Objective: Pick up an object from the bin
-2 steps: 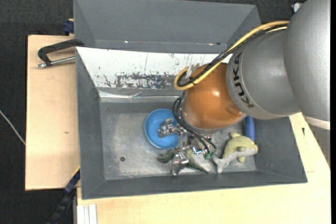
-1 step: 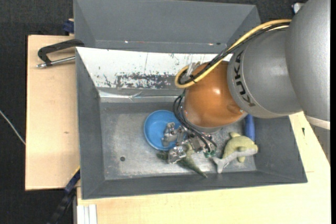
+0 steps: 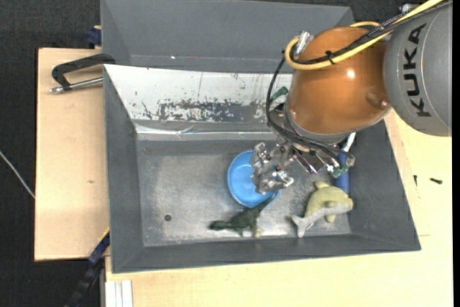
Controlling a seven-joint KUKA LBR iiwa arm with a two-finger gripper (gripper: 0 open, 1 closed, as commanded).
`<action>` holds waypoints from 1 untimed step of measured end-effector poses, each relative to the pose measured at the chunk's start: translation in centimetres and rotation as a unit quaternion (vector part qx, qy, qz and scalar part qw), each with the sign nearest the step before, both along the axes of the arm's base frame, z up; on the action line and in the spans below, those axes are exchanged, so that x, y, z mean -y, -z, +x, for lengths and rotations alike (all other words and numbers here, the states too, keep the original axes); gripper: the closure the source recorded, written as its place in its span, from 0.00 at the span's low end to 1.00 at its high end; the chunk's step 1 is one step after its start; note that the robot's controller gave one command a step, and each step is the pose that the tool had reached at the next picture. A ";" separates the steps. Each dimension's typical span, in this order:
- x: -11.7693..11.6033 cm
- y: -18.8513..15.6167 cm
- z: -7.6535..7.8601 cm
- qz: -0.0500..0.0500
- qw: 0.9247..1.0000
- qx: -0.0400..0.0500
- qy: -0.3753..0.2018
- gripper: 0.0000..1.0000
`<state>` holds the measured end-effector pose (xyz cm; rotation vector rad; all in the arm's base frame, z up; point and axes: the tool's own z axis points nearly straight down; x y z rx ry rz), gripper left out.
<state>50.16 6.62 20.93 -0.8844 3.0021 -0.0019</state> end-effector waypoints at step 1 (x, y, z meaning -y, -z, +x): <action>-1.7 8.8 3.2 0.000 0.992 -0.007 0.129 1.00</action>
Offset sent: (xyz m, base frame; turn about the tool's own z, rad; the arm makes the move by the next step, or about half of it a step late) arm 0.0325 0.0155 -0.0866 0.2600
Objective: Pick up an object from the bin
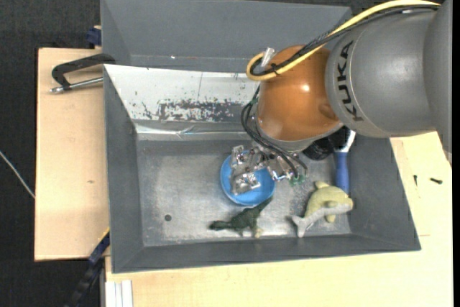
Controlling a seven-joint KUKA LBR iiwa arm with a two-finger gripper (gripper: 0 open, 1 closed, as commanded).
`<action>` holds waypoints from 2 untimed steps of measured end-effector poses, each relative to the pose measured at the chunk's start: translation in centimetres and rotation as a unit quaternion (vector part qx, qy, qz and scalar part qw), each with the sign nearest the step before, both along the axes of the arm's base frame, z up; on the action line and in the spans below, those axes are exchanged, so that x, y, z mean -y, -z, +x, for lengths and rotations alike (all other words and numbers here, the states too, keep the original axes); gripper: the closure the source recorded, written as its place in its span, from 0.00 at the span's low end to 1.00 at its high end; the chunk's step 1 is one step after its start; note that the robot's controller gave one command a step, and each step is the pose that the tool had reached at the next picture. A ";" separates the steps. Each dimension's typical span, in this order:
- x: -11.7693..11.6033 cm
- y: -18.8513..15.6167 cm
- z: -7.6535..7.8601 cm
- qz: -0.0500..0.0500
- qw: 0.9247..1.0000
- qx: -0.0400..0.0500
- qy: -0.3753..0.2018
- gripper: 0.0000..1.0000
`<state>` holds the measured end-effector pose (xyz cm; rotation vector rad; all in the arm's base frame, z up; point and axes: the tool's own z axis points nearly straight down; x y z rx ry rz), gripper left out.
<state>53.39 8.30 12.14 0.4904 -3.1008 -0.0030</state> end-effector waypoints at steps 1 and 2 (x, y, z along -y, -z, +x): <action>0.0 -0.2 0.1 0.000 1.000 0.002 0.001 0.00; 3.1 4.5 -1.9 0.001 0.991 0.013 -0.130 0.00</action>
Offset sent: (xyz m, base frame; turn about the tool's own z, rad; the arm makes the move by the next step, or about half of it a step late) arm 0.0000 0.0000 0.0000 0.0000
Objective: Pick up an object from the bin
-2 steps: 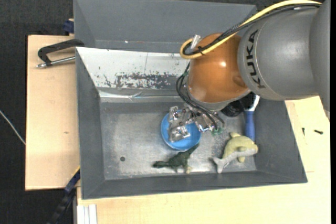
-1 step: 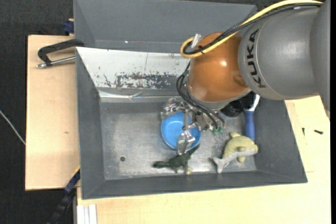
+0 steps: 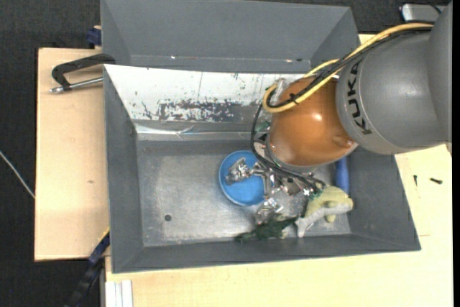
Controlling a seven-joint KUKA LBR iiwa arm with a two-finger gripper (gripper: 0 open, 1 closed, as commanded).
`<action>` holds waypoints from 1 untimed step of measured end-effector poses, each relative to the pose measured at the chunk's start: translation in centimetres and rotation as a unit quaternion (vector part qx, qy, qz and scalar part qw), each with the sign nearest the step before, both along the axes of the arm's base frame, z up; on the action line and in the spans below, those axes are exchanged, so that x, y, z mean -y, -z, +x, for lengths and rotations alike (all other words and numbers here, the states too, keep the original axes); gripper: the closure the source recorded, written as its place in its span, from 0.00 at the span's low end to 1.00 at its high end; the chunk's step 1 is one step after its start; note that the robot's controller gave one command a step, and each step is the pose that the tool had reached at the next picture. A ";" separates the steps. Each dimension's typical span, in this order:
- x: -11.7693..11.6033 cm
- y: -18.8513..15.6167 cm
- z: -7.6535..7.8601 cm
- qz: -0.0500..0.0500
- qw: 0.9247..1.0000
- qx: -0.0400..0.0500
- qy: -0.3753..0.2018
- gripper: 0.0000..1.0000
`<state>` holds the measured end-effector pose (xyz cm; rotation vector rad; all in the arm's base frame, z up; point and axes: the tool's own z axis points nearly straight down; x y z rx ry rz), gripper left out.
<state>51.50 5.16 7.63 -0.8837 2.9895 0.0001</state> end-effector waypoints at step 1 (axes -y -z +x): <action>0.3 0.0 -0.3 -0.004 1.000 -0.007 0.000 1.00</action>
Offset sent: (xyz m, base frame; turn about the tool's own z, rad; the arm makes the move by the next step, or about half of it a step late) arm 0.0000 0.0000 0.0000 0.0000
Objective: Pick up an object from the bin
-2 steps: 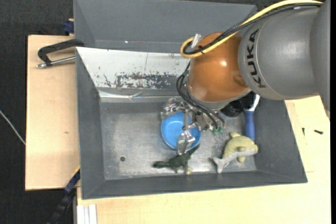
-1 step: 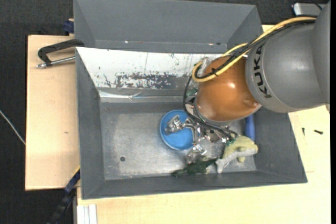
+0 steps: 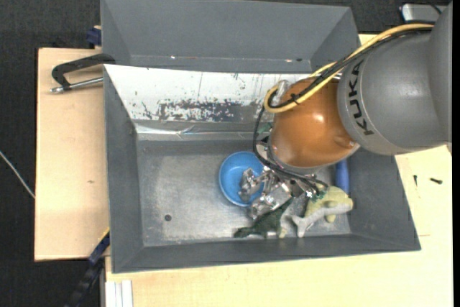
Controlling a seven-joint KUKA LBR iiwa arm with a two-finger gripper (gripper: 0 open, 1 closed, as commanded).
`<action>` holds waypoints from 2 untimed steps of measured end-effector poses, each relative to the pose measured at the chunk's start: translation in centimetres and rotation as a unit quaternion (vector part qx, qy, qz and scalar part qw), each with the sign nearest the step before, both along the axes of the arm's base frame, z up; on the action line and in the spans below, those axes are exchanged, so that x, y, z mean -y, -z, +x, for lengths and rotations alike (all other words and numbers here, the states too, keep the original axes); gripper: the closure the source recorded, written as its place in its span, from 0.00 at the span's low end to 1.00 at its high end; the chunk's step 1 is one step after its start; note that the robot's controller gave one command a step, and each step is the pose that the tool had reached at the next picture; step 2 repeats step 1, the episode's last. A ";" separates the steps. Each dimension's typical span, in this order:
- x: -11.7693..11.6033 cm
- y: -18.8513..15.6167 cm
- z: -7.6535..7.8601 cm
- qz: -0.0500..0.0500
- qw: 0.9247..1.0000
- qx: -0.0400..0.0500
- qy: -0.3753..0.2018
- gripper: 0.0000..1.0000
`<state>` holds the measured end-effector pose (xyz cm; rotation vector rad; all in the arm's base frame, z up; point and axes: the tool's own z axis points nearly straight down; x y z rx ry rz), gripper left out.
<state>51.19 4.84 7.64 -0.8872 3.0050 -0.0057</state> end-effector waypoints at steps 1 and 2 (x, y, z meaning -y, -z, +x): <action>2.4 -16.6 -0.2 0.000 0.997 0.003 -0.073 1.00; 2.4 -16.6 -0.2 0.000 0.997 0.003 -0.073 1.00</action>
Offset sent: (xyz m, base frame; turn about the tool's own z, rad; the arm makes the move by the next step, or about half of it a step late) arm -0.0050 -0.0243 0.1606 -0.1497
